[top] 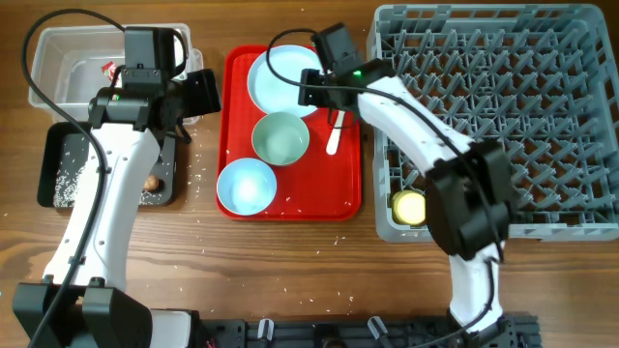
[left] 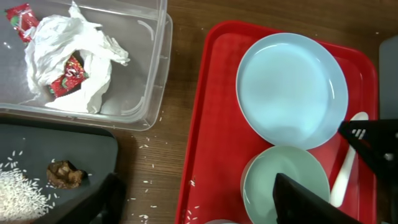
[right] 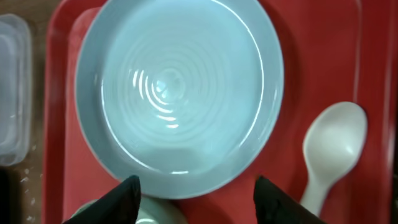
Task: Sort waste into correct bins and load items into the dishwasher rack
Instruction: 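Reach the right gripper to the blue plate and grasp its rim, then carry the blue plate into the dish rack and stand it upright, then lower the right gripper to the green bowl and grasp its rim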
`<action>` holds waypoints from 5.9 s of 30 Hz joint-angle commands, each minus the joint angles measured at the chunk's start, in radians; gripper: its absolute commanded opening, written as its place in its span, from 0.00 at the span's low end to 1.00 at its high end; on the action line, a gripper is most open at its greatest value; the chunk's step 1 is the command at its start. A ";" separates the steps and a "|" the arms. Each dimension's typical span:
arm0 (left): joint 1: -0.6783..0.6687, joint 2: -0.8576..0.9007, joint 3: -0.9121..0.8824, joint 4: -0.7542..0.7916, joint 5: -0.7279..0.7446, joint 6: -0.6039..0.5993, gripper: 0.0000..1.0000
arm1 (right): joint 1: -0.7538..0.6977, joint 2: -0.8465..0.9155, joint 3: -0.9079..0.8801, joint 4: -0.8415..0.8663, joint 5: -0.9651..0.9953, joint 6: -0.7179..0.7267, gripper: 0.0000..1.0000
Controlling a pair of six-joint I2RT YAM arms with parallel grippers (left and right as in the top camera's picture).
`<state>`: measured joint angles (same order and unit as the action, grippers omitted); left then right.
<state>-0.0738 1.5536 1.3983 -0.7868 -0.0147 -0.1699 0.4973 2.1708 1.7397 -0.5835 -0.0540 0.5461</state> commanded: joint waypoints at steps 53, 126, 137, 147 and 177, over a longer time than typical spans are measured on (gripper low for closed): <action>0.000 0.053 0.009 -0.003 -0.029 0.005 1.00 | -0.051 0.115 0.086 0.080 0.106 -0.344 0.04; 0.000 0.053 0.009 -0.003 -0.029 0.005 1.00 | -0.487 -0.301 -0.048 -0.061 0.458 -1.133 1.00; 0.000 0.053 0.009 -0.003 -0.029 0.005 1.00 | -0.480 -0.586 -0.018 -0.127 0.243 -0.659 1.00; 0.000 0.053 0.009 -0.003 -0.029 0.005 1.00 | -0.360 -0.616 -0.131 -0.117 -0.382 -0.231 0.97; 0.000 0.053 0.009 -0.003 -0.029 0.005 1.00 | 0.009 -0.132 -0.188 -0.218 -0.160 -0.167 0.45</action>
<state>-0.0738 1.5993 1.3983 -0.7895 -0.0330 -0.1699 0.5323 2.0319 1.5539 -0.7879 -0.2050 0.5102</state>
